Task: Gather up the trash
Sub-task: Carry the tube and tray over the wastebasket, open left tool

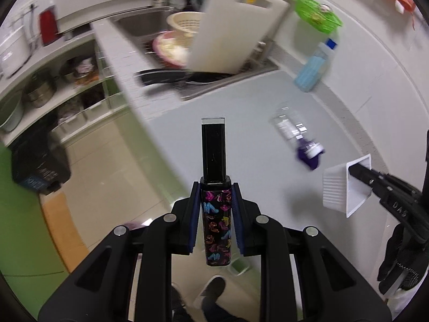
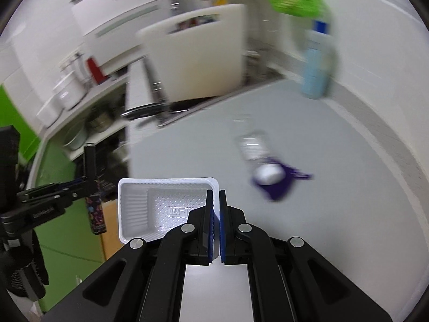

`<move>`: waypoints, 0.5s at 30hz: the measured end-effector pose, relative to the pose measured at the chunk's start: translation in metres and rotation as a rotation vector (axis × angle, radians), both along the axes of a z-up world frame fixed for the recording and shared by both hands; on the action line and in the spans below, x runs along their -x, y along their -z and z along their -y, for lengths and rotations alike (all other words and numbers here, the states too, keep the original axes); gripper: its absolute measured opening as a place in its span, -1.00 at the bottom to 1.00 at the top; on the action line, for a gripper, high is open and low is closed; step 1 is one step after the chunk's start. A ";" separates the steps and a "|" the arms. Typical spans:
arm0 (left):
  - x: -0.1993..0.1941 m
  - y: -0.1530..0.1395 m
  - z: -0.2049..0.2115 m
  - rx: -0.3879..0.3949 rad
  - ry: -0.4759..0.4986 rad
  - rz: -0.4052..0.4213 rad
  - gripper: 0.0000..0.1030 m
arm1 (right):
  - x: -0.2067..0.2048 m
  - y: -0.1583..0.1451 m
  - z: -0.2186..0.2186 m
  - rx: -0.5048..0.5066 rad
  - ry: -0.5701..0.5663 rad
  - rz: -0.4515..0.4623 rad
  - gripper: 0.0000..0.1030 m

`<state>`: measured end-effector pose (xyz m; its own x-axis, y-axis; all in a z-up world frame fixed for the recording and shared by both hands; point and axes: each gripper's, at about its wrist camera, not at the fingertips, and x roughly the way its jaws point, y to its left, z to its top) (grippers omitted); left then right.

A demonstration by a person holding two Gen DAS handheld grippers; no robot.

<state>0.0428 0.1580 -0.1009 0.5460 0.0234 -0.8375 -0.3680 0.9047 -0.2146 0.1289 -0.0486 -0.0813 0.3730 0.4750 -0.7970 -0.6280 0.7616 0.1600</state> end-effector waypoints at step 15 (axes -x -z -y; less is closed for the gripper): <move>0.143 0.173 -0.137 0.024 -0.162 -0.153 -0.56 | 0.094 0.168 -0.184 0.170 -0.268 -0.100 -0.95</move>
